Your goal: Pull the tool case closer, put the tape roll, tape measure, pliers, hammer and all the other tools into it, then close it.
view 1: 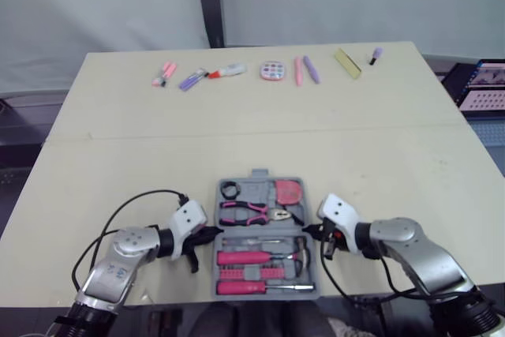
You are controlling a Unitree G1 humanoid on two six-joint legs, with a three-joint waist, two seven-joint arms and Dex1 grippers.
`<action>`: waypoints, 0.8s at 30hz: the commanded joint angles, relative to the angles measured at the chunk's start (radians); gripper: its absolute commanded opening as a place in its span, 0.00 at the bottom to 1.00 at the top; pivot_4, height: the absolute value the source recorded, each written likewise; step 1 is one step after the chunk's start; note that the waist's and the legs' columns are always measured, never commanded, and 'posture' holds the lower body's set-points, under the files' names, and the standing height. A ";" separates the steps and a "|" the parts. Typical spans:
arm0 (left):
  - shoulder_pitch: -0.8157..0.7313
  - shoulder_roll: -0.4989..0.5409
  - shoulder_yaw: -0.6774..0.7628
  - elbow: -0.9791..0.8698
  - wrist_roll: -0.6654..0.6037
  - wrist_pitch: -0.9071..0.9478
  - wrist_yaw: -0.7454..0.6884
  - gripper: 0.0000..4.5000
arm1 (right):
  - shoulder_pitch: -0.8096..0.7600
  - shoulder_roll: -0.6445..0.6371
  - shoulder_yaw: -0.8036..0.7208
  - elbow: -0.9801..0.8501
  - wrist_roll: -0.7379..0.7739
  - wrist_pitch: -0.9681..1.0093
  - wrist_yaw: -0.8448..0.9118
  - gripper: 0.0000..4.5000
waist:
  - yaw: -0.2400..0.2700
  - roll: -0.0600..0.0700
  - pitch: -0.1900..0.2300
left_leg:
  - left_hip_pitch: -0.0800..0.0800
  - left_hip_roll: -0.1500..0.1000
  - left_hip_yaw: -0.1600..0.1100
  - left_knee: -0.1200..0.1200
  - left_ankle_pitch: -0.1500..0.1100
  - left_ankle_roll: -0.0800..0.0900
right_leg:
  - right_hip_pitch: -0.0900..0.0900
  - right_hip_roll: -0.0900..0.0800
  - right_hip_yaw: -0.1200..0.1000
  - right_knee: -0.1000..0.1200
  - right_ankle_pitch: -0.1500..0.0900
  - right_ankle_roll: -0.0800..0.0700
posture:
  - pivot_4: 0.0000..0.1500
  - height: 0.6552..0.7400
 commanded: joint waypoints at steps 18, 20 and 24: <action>0.045 0.118 0.171 0.083 -0.052 -0.072 -0.013 0.01 | 0.028 -0.081 -0.101 0.050 0.041 -0.077 0.044 0.01 | 0.000 0.000 0.000 | 0.000 0.000 0.000 0.000 0.000 0.000 | 0.000 0.000 0.000 -0.002 0.000 0.000 | 1.00 1.00; 0.064 0.129 0.198 0.070 -0.077 -0.105 -0.038 0.01 | 0.034 -0.089 -0.136 0.047 0.067 -0.064 0.052 0.01 | 0.000 0.000 0.000 | 0.000 0.000 0.000 0.000 0.000 0.000 | 0.000 0.000 0.000 -0.002 0.000 0.000 | 1.00 1.00; 0.159 0.128 0.270 -0.080 -0.207 -0.131 -0.115 0.01 | 0.018 -0.081 -0.236 0.063 0.157 -0.008 0.057 0.01 | 0.001 0.000 0.000 | -0.001 0.000 0.000 0.000 0.000 0.000 | 0.001 0.000 0.000 -0.003 0.000 0.000 | 1.00 1.00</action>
